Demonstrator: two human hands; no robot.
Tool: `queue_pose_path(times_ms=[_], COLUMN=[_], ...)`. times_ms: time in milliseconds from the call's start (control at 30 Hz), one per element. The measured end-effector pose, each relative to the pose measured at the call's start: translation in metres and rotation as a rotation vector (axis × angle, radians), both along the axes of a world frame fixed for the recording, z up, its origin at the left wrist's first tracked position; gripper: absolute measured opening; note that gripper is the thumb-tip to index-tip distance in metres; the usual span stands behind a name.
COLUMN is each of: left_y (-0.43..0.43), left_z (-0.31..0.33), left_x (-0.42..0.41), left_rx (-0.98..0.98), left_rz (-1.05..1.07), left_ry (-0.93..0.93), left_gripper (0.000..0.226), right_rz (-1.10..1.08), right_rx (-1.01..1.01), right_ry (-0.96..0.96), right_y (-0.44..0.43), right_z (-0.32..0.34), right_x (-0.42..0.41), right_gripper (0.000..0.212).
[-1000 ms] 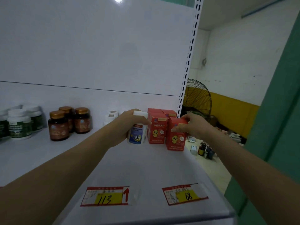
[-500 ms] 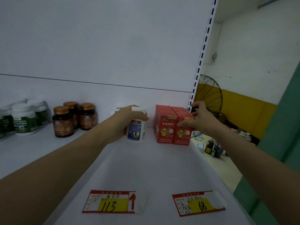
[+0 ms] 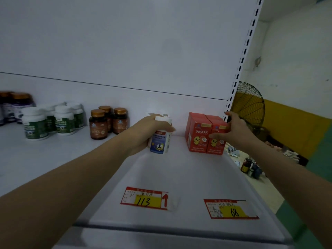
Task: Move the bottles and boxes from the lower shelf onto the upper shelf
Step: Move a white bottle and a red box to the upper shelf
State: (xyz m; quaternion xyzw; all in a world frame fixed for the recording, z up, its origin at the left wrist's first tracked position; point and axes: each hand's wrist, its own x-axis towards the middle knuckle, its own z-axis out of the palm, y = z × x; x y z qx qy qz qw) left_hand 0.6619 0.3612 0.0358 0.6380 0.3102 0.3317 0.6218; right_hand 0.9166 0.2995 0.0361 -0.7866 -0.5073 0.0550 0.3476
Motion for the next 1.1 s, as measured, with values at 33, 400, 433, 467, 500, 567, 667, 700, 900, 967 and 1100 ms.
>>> queue_pose_path(times_ms=[33, 400, 433, 467, 500, 567, 667, 700, 900, 967, 1100], left_y=[-0.003, -0.052, -0.056, -0.06, -0.065, -0.075, -0.085, -0.088, -0.103, -0.105, -0.099], left_z=[0.0, 0.013, 0.014, 0.016, 0.017, 0.021, 0.026, 0.026, 0.018, 0.016, 0.013], left_x=[-0.006, -0.1, -0.115, -0.132, -0.149, -0.186, -0.247, -0.268, -0.386, -0.421, -0.482], left_rx=[-0.003, 0.038, 0.038, 0.04, 0.044, 0.06, 0.07, 0.071, 0.053, 0.05, 0.065], left_rz=[0.009, 0.123, 0.123, 0.124, 0.132, 0.158, 0.239, 0.259, 0.297, 0.345, 0.47], left_ry=[-0.004, 0.003, -0.003, -0.009, -0.016, -0.027, -0.044, -0.055, -0.083, -0.099, -0.076], left_gripper=[0.047, 0.024, 0.028, 0.032, 0.036, 0.034, 0.043, 0.047, 0.037, 0.04, 0.045], right_rz=[-0.022, 0.185, 0.215, 0.243, 0.261, 0.29, 0.334, 0.345, 0.39, 0.426, 0.49], right_rx=[-0.007, -0.21, -0.237, -0.249, -0.26, -0.277, -0.281, -0.273, -0.218, -0.211, -0.218], right_ry=[-0.065, -0.41, -0.394, -0.368, -0.345, -0.338, -0.33, -0.326, -0.359, -0.36, -0.37], right_y=[-0.004, -0.042, -0.045, -0.048, -0.051, -0.058, -0.064, -0.066, -0.065, -0.058, -0.038], right_z=[0.002, 0.034, 0.033, 0.031, 0.03, 0.029, 0.029, 0.029, 0.032, 0.033, 0.036], right_x=[-0.006, -0.131, -0.147, -0.164, -0.182, -0.217, -0.274, -0.295, -0.41, -0.444, -0.506], right_gripper=[0.098, 0.053, 0.052, 0.051, 0.051, 0.049, 0.05, 0.051, 0.047, 0.046, 0.046])
